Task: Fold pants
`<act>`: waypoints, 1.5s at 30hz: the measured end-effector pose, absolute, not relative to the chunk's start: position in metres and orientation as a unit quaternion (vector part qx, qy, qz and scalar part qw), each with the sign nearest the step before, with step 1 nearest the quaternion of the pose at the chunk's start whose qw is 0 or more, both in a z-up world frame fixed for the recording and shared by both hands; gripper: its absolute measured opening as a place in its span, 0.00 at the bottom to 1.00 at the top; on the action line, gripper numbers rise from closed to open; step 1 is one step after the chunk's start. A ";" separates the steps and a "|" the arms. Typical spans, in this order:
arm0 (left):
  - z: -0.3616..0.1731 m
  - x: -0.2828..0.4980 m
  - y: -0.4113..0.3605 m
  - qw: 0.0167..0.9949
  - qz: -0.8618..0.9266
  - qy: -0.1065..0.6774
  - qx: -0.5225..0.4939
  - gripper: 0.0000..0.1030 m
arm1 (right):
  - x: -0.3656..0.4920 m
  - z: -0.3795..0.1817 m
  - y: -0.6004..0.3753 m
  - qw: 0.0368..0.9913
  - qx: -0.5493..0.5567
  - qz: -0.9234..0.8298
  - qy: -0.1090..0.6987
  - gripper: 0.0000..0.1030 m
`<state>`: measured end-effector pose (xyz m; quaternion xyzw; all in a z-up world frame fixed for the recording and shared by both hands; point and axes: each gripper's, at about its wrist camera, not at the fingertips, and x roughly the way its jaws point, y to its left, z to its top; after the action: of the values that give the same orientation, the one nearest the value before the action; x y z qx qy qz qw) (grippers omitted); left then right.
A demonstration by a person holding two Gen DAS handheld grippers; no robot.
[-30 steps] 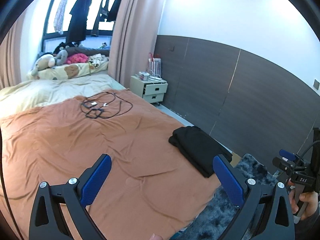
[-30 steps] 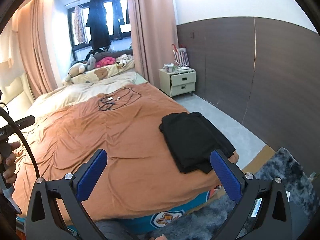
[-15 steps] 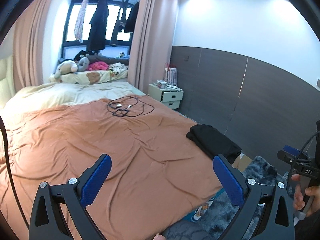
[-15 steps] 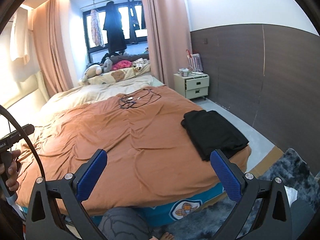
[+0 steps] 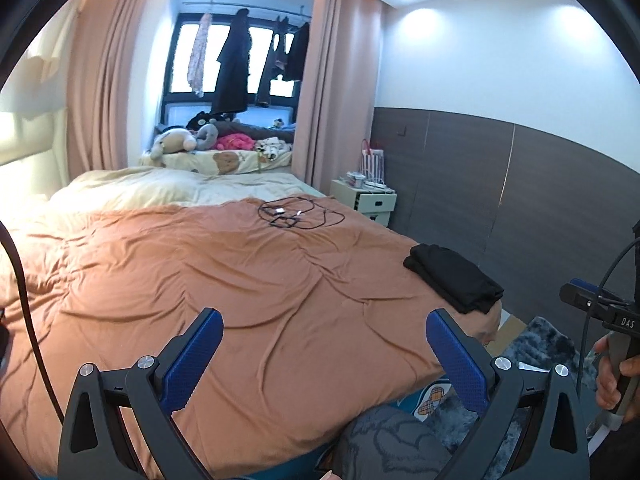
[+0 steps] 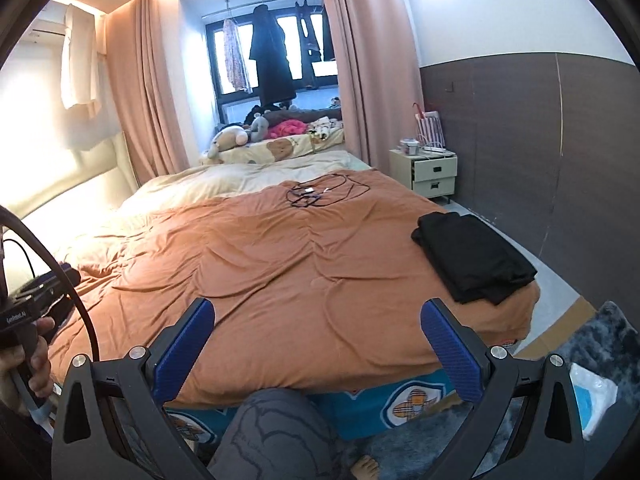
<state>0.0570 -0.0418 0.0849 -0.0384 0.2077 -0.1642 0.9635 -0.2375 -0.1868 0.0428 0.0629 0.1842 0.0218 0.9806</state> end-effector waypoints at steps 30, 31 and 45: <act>0.018 -0.012 -0.028 0.970 -0.098 0.222 -0.018 0.99 | -0.265 0.000 -0.167 0.977 0.067 0.016 0.203 1.00; 0.017 -0.012 -0.029 0.969 -0.101 0.225 -0.017 0.99 | -0.265 0.002 -0.168 0.977 0.067 0.016 0.203 1.00; 0.012 -0.013 -0.033 0.967 -0.102 0.234 -0.014 0.99 | -0.274 0.006 -0.166 0.977 0.072 0.011 0.200 1.00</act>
<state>-0.0130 -0.0328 0.0115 -0.0139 0.2343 -0.1024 0.9667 -0.2740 -0.1662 0.0059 0.0724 0.2001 0.0109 0.9770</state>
